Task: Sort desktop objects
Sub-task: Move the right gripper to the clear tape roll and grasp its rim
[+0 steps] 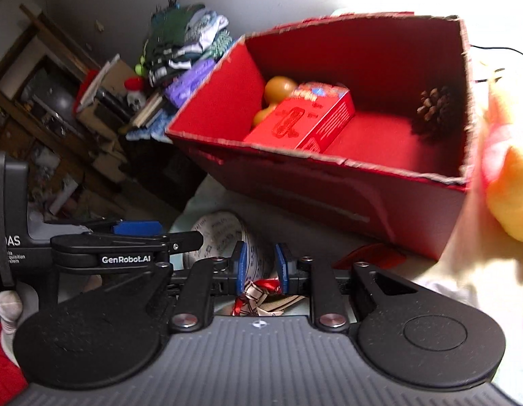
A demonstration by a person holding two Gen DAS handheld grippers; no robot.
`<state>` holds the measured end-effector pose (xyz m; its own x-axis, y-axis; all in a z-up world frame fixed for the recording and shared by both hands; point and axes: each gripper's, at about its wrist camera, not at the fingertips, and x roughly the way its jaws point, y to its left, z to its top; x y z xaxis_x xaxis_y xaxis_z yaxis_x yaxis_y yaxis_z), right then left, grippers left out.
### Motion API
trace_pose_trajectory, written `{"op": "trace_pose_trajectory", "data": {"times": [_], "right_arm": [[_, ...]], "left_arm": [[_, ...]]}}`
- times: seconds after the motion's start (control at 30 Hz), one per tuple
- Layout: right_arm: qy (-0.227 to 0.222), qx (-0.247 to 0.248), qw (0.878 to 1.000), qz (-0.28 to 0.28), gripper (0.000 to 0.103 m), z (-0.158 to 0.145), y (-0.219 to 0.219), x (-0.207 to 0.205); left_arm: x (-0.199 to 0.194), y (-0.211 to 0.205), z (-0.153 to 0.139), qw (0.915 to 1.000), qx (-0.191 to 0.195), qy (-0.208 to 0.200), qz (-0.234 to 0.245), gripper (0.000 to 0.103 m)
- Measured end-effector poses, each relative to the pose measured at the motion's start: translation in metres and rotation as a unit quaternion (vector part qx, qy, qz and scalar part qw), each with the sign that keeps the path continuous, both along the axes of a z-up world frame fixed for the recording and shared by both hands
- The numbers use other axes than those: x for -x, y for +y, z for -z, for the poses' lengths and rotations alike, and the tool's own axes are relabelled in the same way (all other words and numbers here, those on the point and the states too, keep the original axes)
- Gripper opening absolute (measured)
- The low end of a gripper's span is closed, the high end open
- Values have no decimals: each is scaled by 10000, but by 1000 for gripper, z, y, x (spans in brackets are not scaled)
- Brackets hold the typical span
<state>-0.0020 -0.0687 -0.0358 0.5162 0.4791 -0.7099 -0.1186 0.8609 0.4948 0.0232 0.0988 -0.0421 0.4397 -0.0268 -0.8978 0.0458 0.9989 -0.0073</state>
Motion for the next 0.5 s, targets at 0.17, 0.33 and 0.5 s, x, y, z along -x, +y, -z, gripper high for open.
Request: {"op": "trace_pose_trajectory", "data": {"times": [0.17,0.33,0.5], "right_arm": [[-9,204,9997,-165,21,4,21,-9],[74,287,9994,-202,22,10,34,-21],[249,389,9988,-163,22,18,41,-30]], "left_arm": [[-6,4,15,9999,46,161,-12,66],[-14,3,29,9993,-8,362,129,54],[-22,6,36,9988,46,454,201,54]]}}
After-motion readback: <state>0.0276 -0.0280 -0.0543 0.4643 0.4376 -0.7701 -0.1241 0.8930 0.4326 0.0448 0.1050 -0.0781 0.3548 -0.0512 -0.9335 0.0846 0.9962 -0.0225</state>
